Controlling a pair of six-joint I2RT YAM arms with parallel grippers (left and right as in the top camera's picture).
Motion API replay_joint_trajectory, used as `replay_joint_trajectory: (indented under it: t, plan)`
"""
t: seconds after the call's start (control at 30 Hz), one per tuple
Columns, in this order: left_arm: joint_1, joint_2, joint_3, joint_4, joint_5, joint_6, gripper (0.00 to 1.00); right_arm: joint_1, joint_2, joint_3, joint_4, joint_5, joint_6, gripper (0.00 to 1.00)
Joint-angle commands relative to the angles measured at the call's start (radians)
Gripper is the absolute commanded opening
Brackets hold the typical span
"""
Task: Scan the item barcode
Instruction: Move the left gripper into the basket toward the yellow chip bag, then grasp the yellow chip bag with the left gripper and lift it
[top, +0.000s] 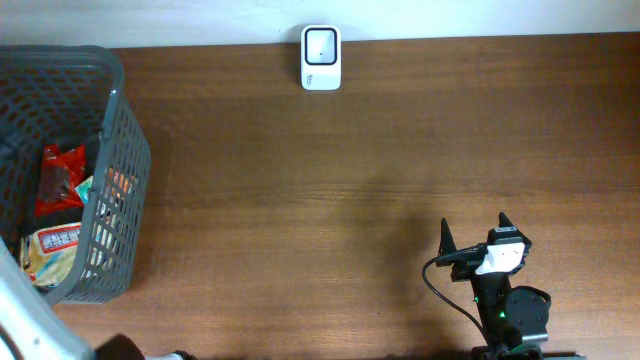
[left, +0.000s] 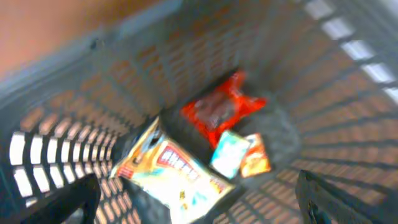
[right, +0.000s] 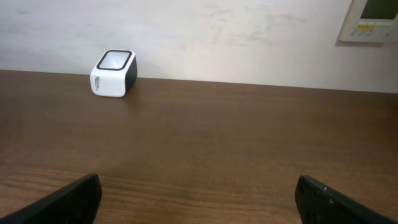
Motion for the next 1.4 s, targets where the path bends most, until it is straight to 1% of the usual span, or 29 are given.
replay_joint_trajectory:
  t: [0.0,0.23,0.37,0.47,0.57,0.6,0.7,0.83,0.93,0.97,1.0,1.07,1.1,1.13,1.23,1.3,1.37]
  plan:
    - [0.041,0.085,-0.014,-0.047,-0.124,-0.249,0.99,0.006,-0.005,-0.007,-0.004,0.008,0.001,0.98]
    - [0.047,0.235,-0.02,-0.117,-0.009,-0.246,0.99,0.006,-0.005,-0.007,-0.004,0.008,0.001,0.98]
    - [0.043,0.295,-0.023,-0.119,-0.005,-0.246,0.99,0.006,-0.005,-0.007,-0.004,0.009,0.001,0.98]
    - [0.039,0.323,-0.031,-0.152,0.016,-0.247,0.99,0.006,-0.005,-0.007,-0.004,0.009,0.001,0.98]
    - [0.039,0.324,-0.086,-0.084,0.01,-0.247,0.99,0.006,-0.005,-0.007,-0.004,0.008,0.001,0.98]
    - [0.039,0.325,-0.116,-0.069,0.011,-0.246,1.0,0.006,-0.005,-0.007,-0.004,0.008,0.001,0.98]
    - [0.033,0.325,-0.214,-0.027,0.027,-0.246,0.99,0.006,-0.005,-0.007,-0.004,0.009,0.001,0.98]
    - [0.028,0.325,-0.36,0.133,0.028,-0.246,0.98,0.006,-0.005,-0.007,-0.004,0.009,0.001,0.98]
    - [0.028,0.325,-0.451,0.257,0.028,-0.246,0.94,0.006,-0.005,-0.007,-0.004,0.008,0.001,0.98]
    - [0.029,0.325,-0.491,0.314,0.028,-0.246,0.88,0.006,-0.005,-0.007,-0.004,0.008,0.001,0.98]
    - [0.029,0.325,-0.505,0.335,0.028,-0.246,0.84,0.006,-0.005,-0.007,-0.004,0.009,0.001,0.98]
    - [0.029,0.326,-0.526,0.367,0.028,-0.246,0.71,0.006,-0.005,-0.007,-0.004,0.009,0.001,0.98]
    - [0.029,0.326,-0.536,0.381,0.028,-0.246,0.67,0.006,-0.005,-0.007,-0.004,0.009,0.001,0.98]
    - [0.028,0.327,-0.544,0.393,0.028,-0.246,0.65,0.006,-0.005,-0.007,-0.004,0.008,0.001,0.98]
    - [0.027,0.327,-0.554,0.397,0.028,-0.246,0.65,0.006,-0.005,-0.007,-0.004,0.008,0.001,0.98]
    - [0.028,0.327,-0.56,0.394,0.028,-0.245,0.6,0.006,-0.005,-0.007,-0.004,0.008,0.001,0.98]
    - [0.029,0.327,-0.572,0.395,0.027,-0.246,0.59,0.006,-0.005,-0.007,-0.004,0.008,0.001,0.98]
